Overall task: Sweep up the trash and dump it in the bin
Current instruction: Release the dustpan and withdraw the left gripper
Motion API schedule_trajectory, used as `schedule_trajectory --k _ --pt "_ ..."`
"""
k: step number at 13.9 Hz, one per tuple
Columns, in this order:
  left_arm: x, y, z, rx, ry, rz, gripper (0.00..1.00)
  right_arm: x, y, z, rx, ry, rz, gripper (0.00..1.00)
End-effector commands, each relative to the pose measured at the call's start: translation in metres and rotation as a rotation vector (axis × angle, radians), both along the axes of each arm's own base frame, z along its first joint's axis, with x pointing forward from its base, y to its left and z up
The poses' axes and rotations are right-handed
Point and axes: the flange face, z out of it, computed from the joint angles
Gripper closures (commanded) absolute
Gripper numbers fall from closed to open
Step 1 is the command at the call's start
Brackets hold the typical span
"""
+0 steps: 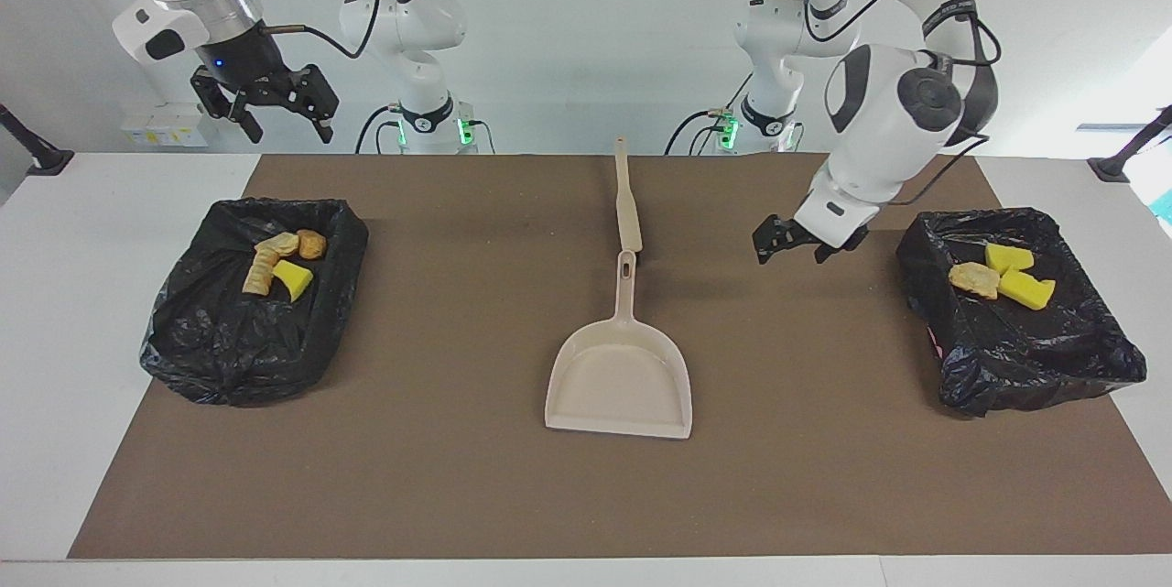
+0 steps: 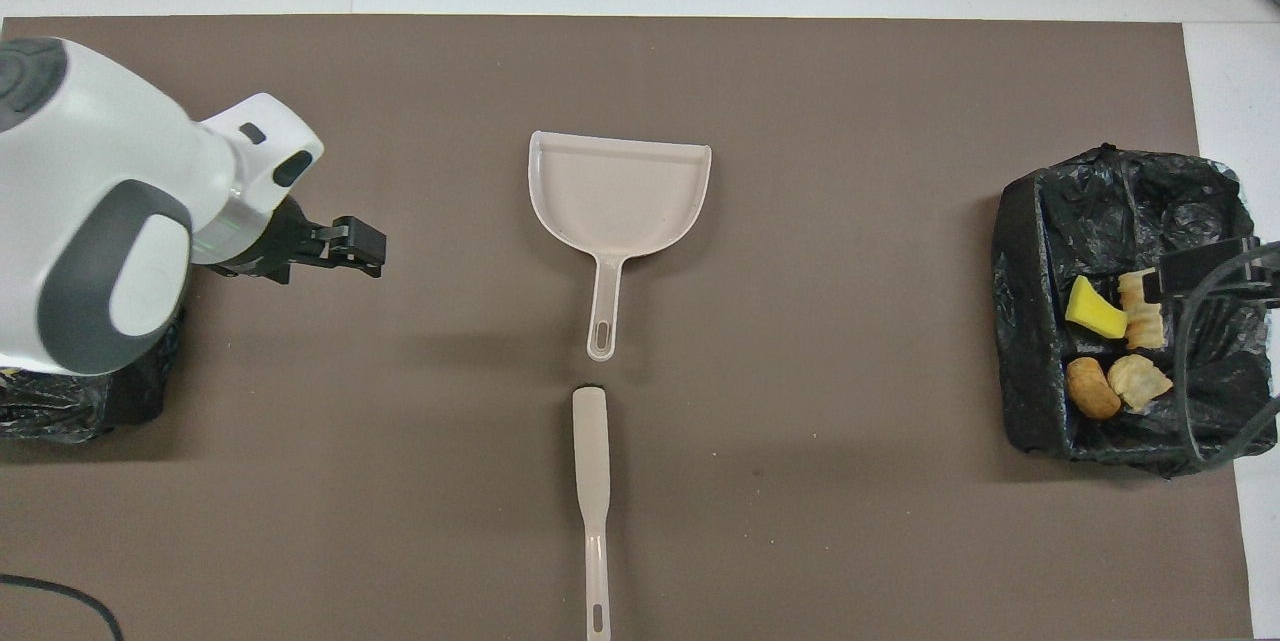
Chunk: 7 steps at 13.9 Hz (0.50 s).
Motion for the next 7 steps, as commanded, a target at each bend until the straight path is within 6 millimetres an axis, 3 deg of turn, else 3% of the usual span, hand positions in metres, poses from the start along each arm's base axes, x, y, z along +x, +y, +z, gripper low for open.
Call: schedule_trajectory --k 1,3,7 --pt "-0.011 0.04 0.02 0.005 -0.005 -0.022 0.0 -0.004 0.0 -0.001 0.022 -0.017 -0.021 0.0" --pt "-0.009 0.062 0.043 0.071 -0.043 -0.043 0.0 -0.004 0.0 -0.001 0.022 -0.017 -0.021 0.0" --pt "-0.026 0.073 0.102 0.086 -0.022 -0.034 0.0 -0.004 0.0 -0.001 0.022 -0.017 -0.021 0.0"
